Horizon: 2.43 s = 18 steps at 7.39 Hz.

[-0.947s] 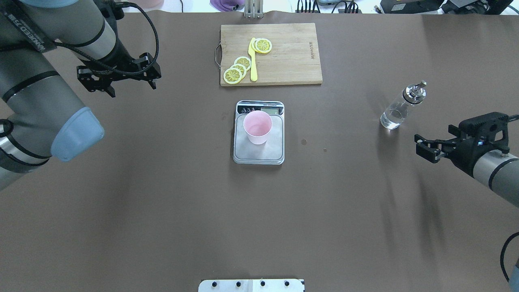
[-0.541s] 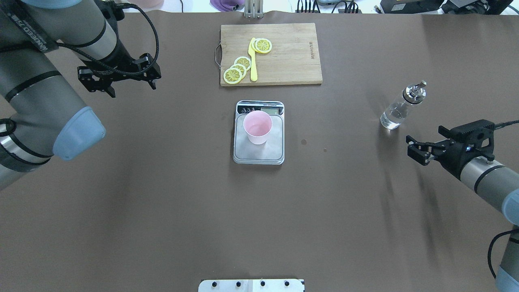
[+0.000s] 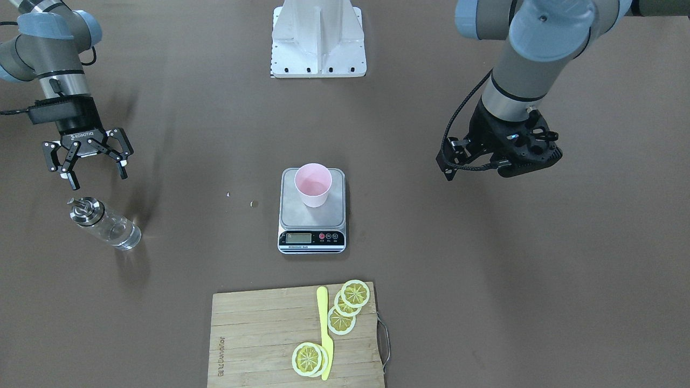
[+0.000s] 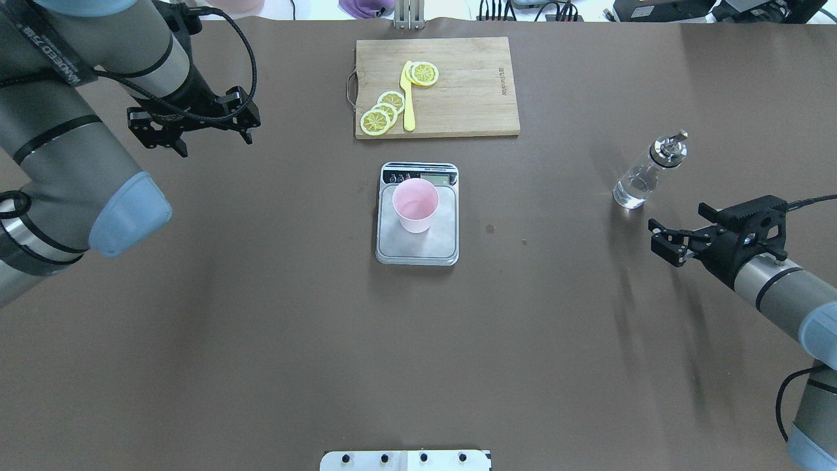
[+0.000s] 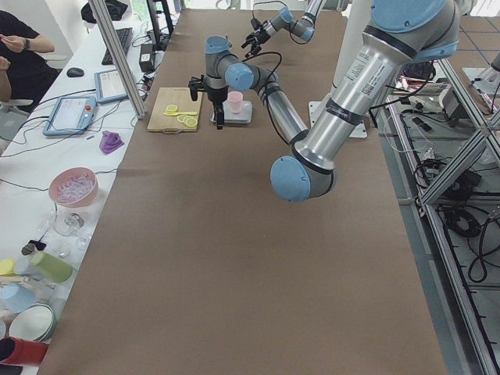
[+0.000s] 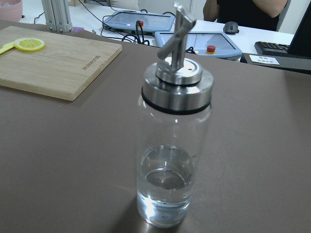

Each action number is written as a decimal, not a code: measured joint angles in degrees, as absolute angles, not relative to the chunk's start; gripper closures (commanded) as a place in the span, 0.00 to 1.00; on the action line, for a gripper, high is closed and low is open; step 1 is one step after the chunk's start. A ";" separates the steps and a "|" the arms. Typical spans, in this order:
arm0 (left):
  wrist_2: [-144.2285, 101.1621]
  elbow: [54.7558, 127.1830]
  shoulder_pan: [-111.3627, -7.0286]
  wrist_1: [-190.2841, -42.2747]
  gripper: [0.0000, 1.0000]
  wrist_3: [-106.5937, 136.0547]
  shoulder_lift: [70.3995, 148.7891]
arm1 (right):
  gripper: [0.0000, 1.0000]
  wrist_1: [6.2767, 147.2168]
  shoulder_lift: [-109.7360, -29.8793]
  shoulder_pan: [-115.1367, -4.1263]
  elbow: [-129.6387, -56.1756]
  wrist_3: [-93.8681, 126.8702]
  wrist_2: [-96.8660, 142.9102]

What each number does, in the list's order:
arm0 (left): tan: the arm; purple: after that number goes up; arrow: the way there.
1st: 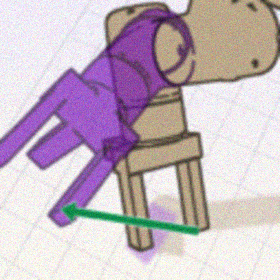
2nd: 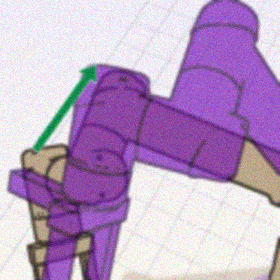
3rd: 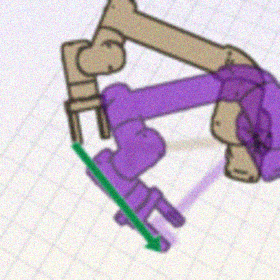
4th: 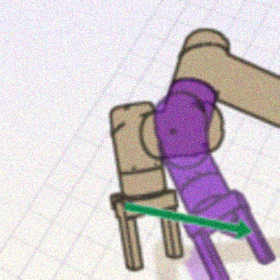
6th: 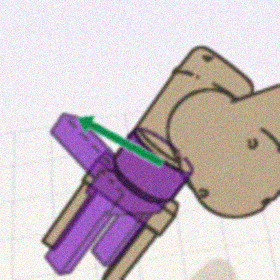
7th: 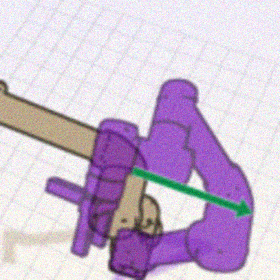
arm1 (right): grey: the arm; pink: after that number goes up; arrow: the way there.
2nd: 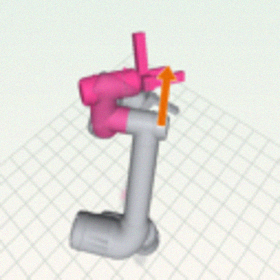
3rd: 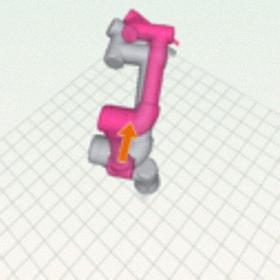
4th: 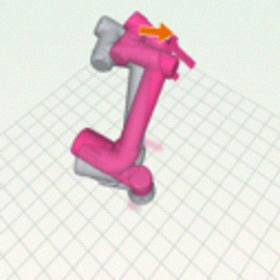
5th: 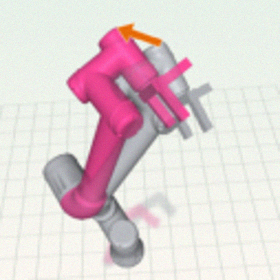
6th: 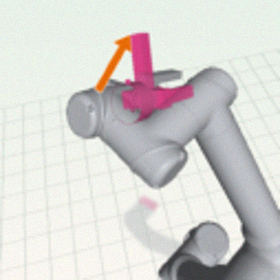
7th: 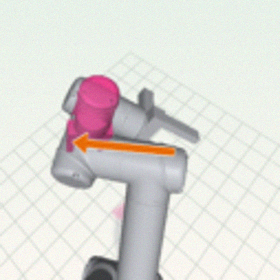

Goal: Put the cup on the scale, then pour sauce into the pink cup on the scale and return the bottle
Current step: 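Move the right gripper toward the glass sauce bottle, then close the right gripper around the glass sauce bottle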

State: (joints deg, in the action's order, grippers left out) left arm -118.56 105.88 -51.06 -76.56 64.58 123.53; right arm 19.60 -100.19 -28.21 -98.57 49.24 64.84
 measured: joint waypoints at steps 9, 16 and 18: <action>-118.56 105.40 -50.94 -77.13 0.01 64.68 123.64 | 0.01 19.33 -94.11 -31.83 -91.35 44.34 64.75; -118.56 105.29 -50.98 -77.08 0.01 64.73 123.88 | 0.00 19.38 -91.30 -33.81 -90.21 41.79 65.50; -118.56 105.29 -50.98 -77.08 0.01 64.69 123.73 | 0.00 18.90 -90.89 -33.81 -90.16 42.49 65.82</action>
State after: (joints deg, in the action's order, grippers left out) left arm -118.56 105.29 -50.98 -77.08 64.69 123.73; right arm 18.90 -90.89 -33.81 -90.16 42.49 65.82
